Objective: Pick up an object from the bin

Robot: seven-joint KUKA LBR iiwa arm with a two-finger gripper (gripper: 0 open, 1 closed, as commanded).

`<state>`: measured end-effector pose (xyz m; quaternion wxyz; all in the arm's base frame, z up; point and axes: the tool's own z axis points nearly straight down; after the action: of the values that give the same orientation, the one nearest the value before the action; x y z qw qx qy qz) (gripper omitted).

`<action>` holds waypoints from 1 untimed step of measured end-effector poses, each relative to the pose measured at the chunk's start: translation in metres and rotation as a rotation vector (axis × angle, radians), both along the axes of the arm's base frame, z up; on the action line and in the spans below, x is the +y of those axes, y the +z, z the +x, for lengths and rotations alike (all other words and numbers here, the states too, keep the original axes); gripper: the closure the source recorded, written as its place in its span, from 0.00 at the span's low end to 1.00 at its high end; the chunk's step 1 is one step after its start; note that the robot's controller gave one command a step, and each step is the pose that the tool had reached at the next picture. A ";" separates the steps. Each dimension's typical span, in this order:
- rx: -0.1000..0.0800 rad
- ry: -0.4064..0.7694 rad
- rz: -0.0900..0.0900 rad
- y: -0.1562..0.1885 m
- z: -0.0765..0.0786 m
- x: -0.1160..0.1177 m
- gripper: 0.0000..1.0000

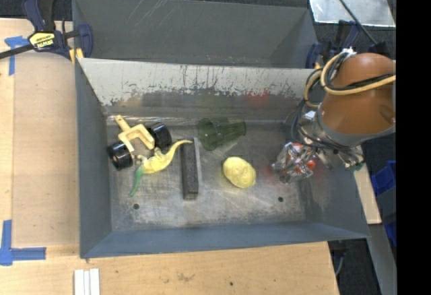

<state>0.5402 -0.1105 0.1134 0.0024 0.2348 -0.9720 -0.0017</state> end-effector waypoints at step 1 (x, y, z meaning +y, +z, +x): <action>-0.005 -0.010 -0.001 0.062 0.007 0.003 1.00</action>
Offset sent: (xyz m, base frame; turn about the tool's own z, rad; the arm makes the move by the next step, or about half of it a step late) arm -0.0304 0.0432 0.1891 -0.1321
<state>0.5472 -0.1076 0.1753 0.0000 0.2297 -0.9733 -0.0004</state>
